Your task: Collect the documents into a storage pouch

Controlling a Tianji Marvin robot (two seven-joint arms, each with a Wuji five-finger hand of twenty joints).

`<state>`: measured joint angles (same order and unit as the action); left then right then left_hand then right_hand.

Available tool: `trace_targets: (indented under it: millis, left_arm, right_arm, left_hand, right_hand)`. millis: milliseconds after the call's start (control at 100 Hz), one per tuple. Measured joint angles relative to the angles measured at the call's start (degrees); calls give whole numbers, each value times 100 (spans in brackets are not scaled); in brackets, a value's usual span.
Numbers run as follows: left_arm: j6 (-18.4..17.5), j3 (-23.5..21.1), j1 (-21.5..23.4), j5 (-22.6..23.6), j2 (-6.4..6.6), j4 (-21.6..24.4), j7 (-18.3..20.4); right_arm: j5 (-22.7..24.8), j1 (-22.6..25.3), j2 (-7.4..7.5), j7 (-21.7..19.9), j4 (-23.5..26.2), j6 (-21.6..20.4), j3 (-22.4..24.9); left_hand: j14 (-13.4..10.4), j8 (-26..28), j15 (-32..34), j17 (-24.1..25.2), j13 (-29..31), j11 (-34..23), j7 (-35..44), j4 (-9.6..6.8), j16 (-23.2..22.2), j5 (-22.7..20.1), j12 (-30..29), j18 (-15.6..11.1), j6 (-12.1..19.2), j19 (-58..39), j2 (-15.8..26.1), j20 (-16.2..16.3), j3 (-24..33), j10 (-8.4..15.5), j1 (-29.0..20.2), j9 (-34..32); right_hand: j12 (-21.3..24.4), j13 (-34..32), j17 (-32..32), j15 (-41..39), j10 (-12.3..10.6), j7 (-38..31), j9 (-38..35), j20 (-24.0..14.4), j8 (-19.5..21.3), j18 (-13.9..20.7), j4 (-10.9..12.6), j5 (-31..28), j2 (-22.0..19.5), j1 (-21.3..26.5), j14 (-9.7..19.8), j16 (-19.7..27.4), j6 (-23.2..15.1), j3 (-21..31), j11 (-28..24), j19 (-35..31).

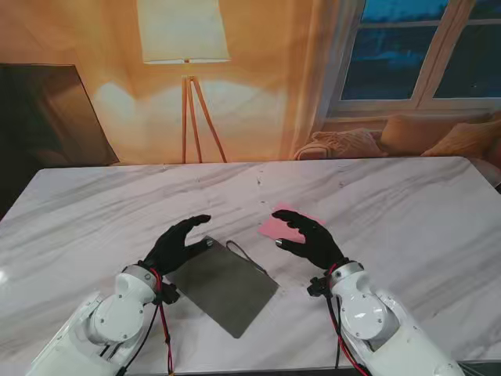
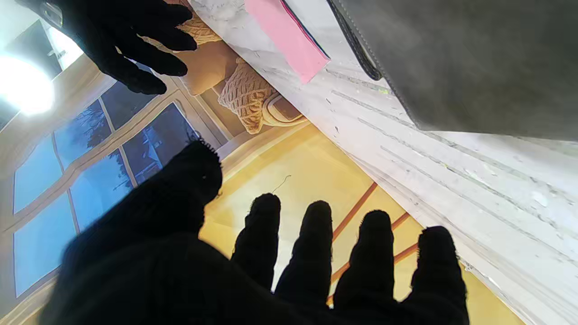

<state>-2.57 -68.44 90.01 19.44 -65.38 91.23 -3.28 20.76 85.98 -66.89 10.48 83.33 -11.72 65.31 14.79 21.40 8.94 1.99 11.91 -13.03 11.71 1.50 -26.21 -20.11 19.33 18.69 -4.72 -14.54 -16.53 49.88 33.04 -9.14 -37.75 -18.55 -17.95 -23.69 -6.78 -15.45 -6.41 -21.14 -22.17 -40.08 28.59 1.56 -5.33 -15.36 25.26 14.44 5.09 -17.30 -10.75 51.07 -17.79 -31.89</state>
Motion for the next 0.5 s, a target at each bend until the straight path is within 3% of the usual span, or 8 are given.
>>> trace_targets:
  millis: [500]
  left_arm:
    - [-44,50,-35,-38,-2,-28,6]
  right_arm:
    - [-2,3,1,-14,5,-10,-3]
  left_hand:
    - [0,0,0,0,0,0,52,0,0,0,0,0,0,0,0,0,0,0,0,0]
  right_hand:
    - [0,0,1,0,0,0,0,-36,0,0,0,0,0,0,0,0,0,0,0,2]
